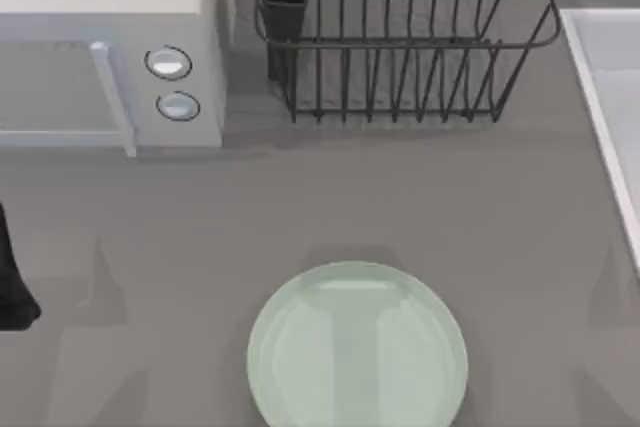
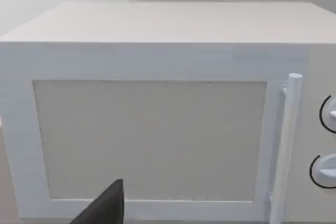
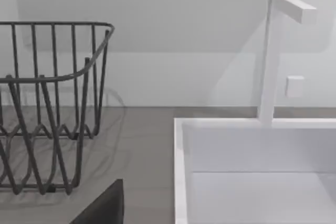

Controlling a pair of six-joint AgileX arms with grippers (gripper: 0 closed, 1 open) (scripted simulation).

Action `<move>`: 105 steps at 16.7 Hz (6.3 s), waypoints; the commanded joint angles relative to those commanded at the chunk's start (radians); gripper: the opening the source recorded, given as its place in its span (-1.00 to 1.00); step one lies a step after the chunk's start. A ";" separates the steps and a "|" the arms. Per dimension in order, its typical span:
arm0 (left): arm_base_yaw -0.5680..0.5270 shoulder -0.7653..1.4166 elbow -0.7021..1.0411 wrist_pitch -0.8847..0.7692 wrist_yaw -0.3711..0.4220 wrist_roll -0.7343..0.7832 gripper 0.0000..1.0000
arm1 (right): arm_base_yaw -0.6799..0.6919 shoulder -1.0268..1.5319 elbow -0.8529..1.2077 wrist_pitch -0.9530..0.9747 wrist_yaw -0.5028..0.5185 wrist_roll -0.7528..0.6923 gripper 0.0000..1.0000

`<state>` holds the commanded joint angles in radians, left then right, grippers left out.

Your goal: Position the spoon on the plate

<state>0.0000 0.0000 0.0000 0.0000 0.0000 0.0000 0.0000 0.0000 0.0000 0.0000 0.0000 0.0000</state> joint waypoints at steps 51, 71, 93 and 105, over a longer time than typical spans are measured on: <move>0.494 1.658 0.671 -0.586 -0.005 1.090 0.40 | 0.000 0.000 0.000 0.000 0.000 0.000 1.00; 0.494 1.581 0.726 -0.697 0.013 1.071 -1.00 | 0.000 0.000 0.000 0.000 0.000 0.000 1.00; 0.426 1.485 1.008 -1.100 -0.004 0.858 -1.00 | 0.000 0.000 0.000 0.000 0.000 0.000 1.00; 0.007 1.763 1.119 -1.111 -0.019 -0.595 -1.00 | 0.000 0.000 0.000 0.000 0.000 0.000 1.00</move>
<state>0.0067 1.7630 1.1188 -1.1109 -0.0192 -0.5950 0.0000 0.0000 0.0000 0.0000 0.0000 0.0000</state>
